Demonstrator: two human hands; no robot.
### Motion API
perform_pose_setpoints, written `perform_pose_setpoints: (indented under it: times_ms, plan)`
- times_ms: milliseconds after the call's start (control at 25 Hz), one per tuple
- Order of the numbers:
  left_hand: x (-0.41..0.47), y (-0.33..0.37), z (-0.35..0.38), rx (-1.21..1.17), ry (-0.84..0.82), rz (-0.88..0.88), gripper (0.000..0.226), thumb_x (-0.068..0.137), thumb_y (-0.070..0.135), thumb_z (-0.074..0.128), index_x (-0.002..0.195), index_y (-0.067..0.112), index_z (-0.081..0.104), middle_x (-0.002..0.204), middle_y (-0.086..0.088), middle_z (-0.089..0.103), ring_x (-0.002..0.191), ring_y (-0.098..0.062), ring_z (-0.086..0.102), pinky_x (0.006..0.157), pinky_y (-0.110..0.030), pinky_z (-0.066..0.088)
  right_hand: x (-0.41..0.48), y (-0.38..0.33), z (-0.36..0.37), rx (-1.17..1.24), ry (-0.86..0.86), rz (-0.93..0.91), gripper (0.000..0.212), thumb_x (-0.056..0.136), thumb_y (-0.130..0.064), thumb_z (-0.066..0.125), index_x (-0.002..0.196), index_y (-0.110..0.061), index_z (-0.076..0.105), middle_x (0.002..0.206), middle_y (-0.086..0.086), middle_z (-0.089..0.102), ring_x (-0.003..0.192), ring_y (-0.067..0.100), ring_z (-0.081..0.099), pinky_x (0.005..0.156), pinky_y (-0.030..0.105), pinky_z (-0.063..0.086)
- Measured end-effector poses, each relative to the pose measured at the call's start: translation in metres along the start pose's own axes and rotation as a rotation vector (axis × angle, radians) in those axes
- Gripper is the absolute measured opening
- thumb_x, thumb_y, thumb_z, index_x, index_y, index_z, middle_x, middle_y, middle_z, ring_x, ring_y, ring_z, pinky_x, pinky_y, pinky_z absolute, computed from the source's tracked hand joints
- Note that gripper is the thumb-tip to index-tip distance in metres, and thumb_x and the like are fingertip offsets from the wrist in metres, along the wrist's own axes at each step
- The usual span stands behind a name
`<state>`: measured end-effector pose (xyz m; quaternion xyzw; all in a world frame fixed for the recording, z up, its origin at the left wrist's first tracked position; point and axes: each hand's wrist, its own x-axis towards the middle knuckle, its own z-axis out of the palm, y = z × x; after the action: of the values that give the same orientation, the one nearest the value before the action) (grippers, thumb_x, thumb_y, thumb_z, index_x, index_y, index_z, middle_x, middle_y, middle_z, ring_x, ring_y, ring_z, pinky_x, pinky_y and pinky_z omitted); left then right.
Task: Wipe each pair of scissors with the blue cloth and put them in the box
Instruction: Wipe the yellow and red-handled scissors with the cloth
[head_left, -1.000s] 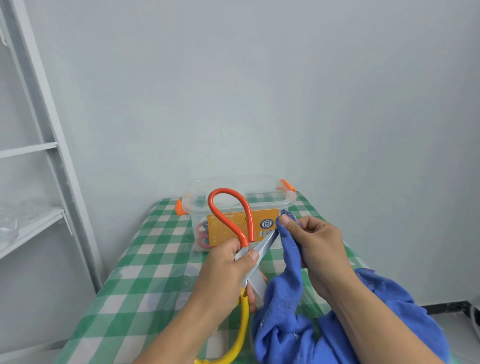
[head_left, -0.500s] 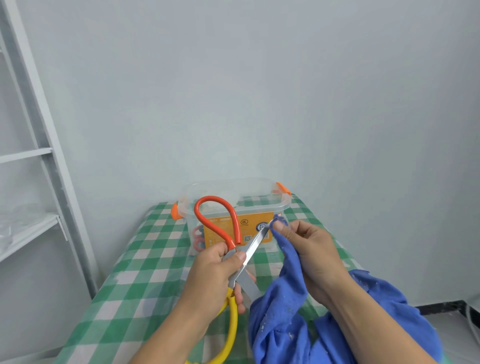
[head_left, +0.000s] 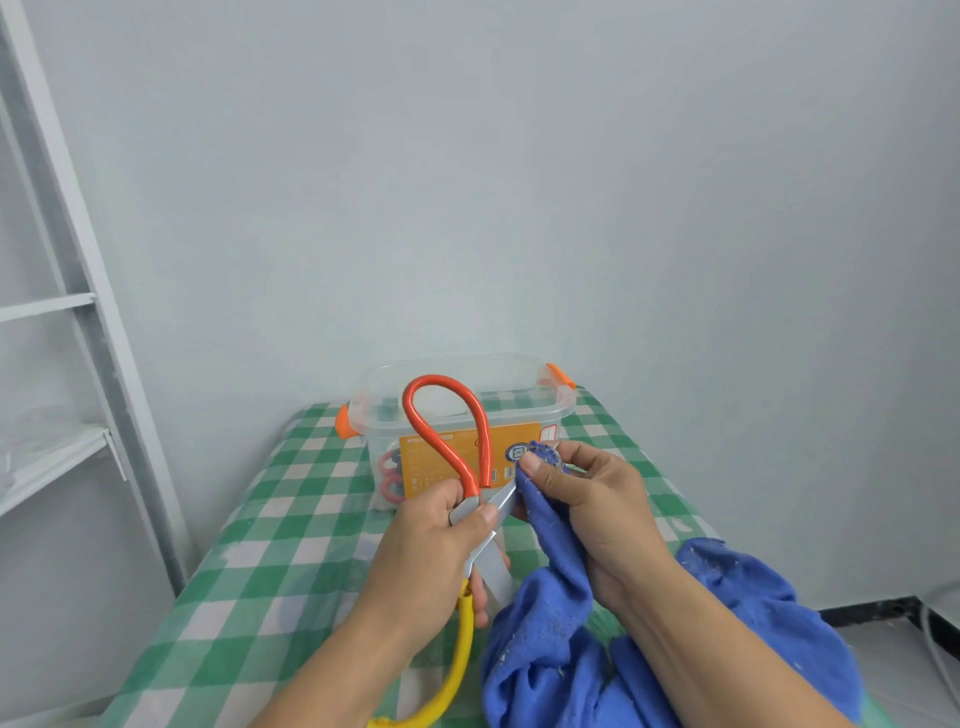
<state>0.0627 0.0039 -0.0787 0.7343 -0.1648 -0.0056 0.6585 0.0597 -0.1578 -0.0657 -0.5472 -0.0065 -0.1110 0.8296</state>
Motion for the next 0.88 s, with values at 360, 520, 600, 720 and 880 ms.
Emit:
perform_pose_setpoints:
  times_ms: [360, 520, 600, 720, 880]
  plan:
    - [-0.008, 0.004, 0.004, -0.006, -0.021, -0.010, 0.016, 0.098, 0.012, 0.060, 0.088, 0.001, 0.058, 0.055, -0.013, 0.053, 0.036, -0.027, 0.049, 0.043, -0.032, 0.045, -0.001, -0.004, -0.008, 0.095, 0.089, 0.022, 0.042, 0.099, -0.032, 0.059, 0.086, 0.005, 0.071, 0.079, 0.023, 0.069, 0.074, 0.035, 0.068, 0.078, 0.049, 0.060]
    - [-0.006, 0.007, 0.001, 0.001, 0.027, -0.033, 0.022, 0.100, 0.011, 0.056, 0.095, -0.010, 0.052, 0.050, -0.006, 0.053, 0.037, -0.024, 0.049, 0.042, -0.032, 0.047, -0.001, -0.009, -0.016, 0.075, 0.173, 0.024, 0.034, 0.098, -0.034, 0.061, 0.081, -0.005, 0.065, 0.064, 0.007, 0.063, 0.054, 0.018, 0.061, 0.057, 0.032, 0.056]
    - [-0.006, 0.009, 0.000, 0.002, 0.050, -0.041, 0.022, 0.100, 0.012, 0.056, 0.097, -0.009, 0.052, 0.050, -0.008, 0.055, 0.038, -0.024, 0.050, 0.045, -0.035, 0.049, -0.002, -0.009, -0.014, 0.060, 0.116, 0.029, 0.030, 0.093, -0.033, 0.066, 0.074, -0.010, 0.066, 0.059, 0.002, 0.056, 0.049, 0.013, 0.051, 0.049, 0.026, 0.045]
    - [-0.008, 0.011, 0.000, -0.010, 0.084, -0.023, 0.022, 0.100, 0.013, 0.057, 0.098, -0.008, 0.052, 0.063, -0.017, 0.066, 0.040, -0.028, 0.051, 0.051, -0.046, 0.051, -0.007, -0.009, -0.009, 0.001, 0.002, 0.013, 0.025, 0.072, -0.021, 0.080, 0.084, -0.004, 0.066, 0.063, 0.003, 0.061, 0.051, 0.012, 0.053, 0.048, 0.022, 0.044]
    - [-0.008, 0.011, 0.000, -0.001, 0.100, 0.015, 0.020, 0.099, 0.014, 0.059, 0.100, -0.005, 0.056, 0.068, -0.018, 0.066, 0.041, -0.032, 0.054, 0.052, -0.059, 0.052, -0.014, -0.008, -0.001, -0.143, -0.111, 0.057, 0.044, 0.060, -0.010, 0.086, 0.091, -0.004, 0.055, 0.068, 0.016, 0.071, 0.051, 0.019, 0.064, 0.047, 0.024, 0.050]
